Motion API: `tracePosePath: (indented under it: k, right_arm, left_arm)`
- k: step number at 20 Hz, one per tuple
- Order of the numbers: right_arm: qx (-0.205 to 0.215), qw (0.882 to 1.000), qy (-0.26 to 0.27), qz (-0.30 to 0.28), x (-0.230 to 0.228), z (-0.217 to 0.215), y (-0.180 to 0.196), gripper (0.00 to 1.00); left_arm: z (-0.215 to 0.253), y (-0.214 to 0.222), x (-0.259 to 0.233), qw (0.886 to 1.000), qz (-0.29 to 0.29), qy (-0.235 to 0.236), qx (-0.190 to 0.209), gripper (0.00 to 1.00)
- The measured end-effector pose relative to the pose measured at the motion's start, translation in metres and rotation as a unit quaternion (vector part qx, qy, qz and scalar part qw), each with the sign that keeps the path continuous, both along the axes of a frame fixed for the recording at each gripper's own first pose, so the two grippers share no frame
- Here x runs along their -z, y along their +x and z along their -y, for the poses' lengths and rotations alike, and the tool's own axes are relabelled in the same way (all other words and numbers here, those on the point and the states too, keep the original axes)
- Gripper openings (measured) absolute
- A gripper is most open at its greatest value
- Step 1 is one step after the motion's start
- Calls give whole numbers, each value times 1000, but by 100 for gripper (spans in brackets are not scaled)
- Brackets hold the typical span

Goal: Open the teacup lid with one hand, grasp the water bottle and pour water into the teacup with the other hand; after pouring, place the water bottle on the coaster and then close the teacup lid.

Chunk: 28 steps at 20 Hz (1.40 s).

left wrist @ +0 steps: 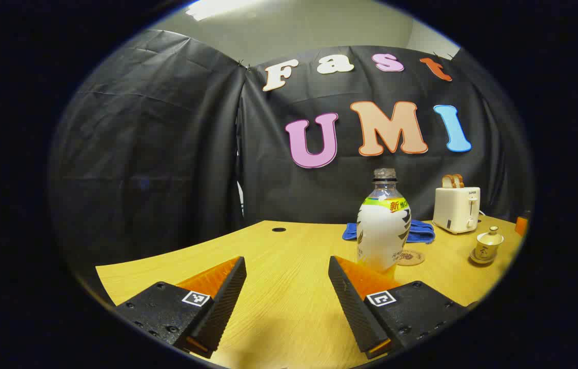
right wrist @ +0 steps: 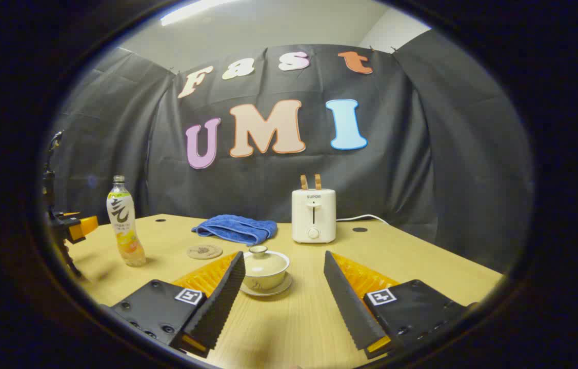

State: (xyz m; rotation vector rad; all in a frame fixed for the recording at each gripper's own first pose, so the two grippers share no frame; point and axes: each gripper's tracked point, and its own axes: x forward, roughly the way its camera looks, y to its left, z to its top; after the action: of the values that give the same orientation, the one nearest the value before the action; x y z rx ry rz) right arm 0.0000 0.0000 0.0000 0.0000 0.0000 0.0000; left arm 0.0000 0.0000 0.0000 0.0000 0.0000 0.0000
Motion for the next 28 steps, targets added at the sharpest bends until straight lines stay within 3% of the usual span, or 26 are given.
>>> tracePosePath:
  k: [21,22,28]
  right_arm:
    - [-2,1000,0,1,1,-2,0,95]
    - [-2,1000,0,1,1,-1,0,99]
    - [-5,1000,0,1,1,-3,1,100]
  left_arm:
    - [0,2,0,1000,-1,-1,2,94]
    - [0,1,-1,1000,-1,-1,2,94]
    - [0,2,0,1000,-1,-1,2,94]
